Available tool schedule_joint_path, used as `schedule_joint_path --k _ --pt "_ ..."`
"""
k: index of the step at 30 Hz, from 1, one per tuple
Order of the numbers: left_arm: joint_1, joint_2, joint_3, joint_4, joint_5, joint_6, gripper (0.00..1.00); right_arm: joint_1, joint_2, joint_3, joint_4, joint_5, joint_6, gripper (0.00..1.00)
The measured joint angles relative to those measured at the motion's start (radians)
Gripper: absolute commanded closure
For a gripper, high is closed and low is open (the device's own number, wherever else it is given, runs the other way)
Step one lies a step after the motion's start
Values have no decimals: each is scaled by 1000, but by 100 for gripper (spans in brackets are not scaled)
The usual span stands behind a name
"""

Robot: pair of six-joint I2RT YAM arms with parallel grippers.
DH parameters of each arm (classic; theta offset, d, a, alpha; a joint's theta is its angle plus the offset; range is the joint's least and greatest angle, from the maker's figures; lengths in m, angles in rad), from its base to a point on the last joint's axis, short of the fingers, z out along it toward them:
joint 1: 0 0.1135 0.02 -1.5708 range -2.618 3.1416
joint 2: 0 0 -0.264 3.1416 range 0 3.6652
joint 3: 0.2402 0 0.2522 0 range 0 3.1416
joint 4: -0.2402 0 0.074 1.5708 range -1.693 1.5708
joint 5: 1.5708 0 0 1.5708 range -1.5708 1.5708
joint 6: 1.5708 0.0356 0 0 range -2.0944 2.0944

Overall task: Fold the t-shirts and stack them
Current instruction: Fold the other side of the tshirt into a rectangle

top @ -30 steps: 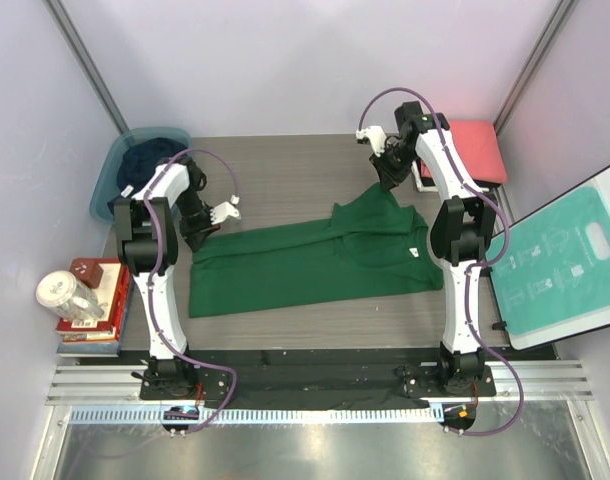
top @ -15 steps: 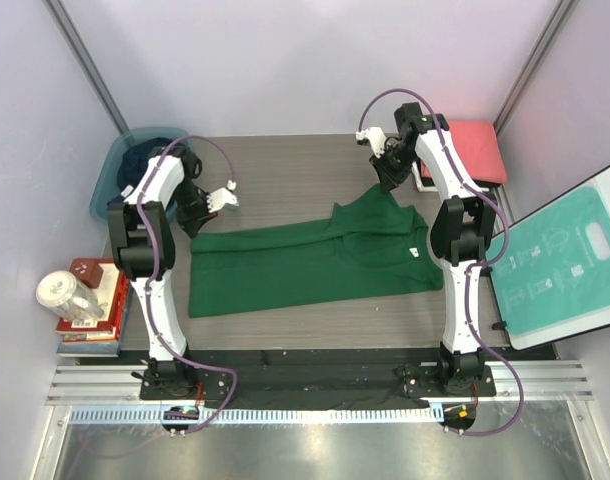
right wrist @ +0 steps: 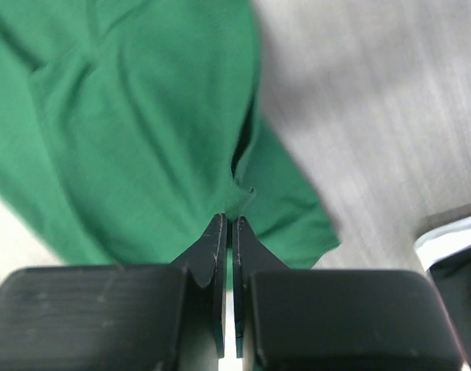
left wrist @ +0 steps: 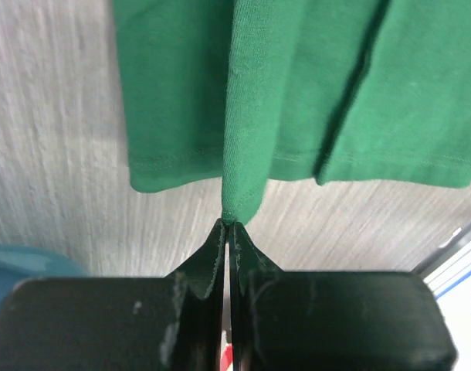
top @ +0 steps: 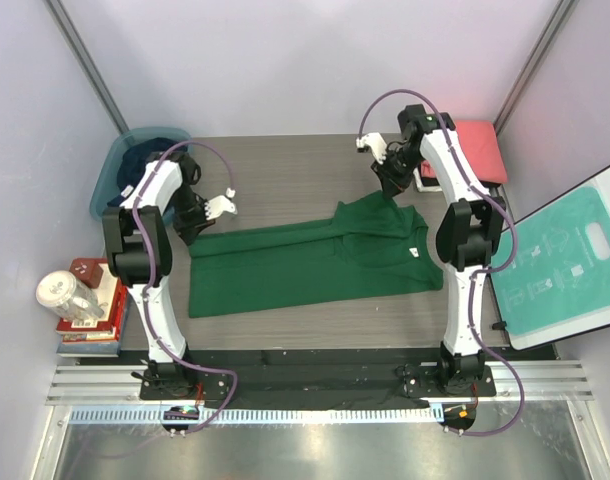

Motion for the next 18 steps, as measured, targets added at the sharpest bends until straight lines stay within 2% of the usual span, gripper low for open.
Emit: schedule_joint_path --k 8,18 --pt "0 -15 -21 -2 -15 20 100 15 -151 -127 -29 5 -78 99" --pt "-5 -15 -21 -2 -23 37 100 79 -206 -328 -33 38 -137 99"
